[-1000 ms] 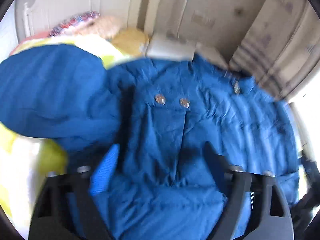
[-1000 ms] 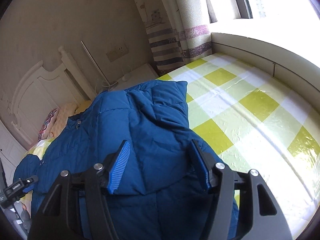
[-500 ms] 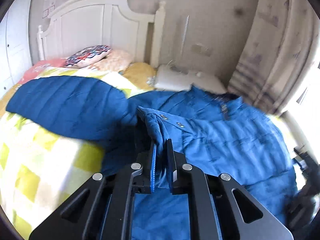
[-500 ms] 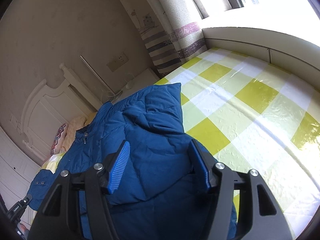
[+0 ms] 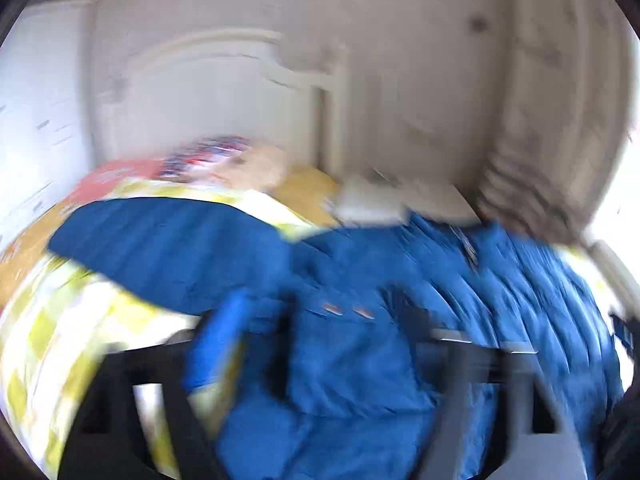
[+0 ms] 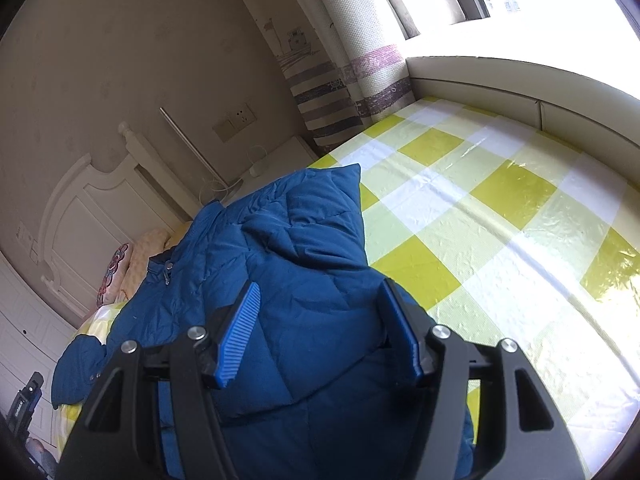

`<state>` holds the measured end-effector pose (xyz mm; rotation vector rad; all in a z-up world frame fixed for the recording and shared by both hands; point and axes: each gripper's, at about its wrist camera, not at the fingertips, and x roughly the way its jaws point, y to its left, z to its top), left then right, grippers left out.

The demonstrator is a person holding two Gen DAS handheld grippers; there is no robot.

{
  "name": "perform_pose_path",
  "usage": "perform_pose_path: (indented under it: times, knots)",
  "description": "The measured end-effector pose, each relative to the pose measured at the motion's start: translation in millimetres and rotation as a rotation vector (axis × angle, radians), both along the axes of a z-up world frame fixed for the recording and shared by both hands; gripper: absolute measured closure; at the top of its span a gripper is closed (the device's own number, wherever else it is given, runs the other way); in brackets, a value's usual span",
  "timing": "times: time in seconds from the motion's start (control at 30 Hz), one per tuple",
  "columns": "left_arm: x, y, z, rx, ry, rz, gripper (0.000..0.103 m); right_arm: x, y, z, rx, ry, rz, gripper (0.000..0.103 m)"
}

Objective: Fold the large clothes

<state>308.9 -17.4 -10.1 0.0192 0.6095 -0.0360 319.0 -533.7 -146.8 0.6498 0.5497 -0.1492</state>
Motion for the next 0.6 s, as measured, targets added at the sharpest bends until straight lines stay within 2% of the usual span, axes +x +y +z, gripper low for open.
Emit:
perform_pose_path:
  times: [0.1,0.17,0.23,0.27,0.33,0.43,0.47,0.5,0.53,0.57,0.6]
  knots:
    - [20,-16,-37,0.075,0.095,-0.024,0.017,1,2,1,-0.014,0.005,-0.001,0.042]
    - [41,-16,-70,0.036,0.221,-0.068,0.017,1,3,1,-0.028,0.006,-0.003,0.042]
    - [45,-14,-87,0.003,0.280,-0.074,0.016,0,4,2,-0.039,-0.004,-0.008,0.042]
    - [44,-13,-84,-0.012,0.273,-0.072,0.014,-3,5,4,-0.050,-0.011,-0.016,0.043]
    - [42,-14,-85,0.001,0.270,-0.072,0.012,-7,10,11,-0.097,-0.034,-0.029,0.056]
    - [40,-19,-86,0.024,0.268,-0.071,0.011,-6,41,32,-0.295,-0.063,0.043,0.068]
    - [40,-19,-86,0.025,0.269,-0.072,0.010,1,53,34,-0.352,-0.040,0.088,0.068]
    - [38,-18,-86,0.023,0.270,-0.073,0.010,15,70,31,-0.425,0.045,0.163,0.068]
    - [42,-17,-86,0.021,0.270,-0.073,0.009,33,86,19,-0.489,0.174,0.254,0.068]
    - [41,-16,-86,0.018,0.269,-0.075,0.009,46,96,7,-0.514,0.270,0.331,0.068]
    - [44,-17,-86,0.014,0.270,-0.077,0.008,51,102,2,-0.554,0.305,0.356,0.067]
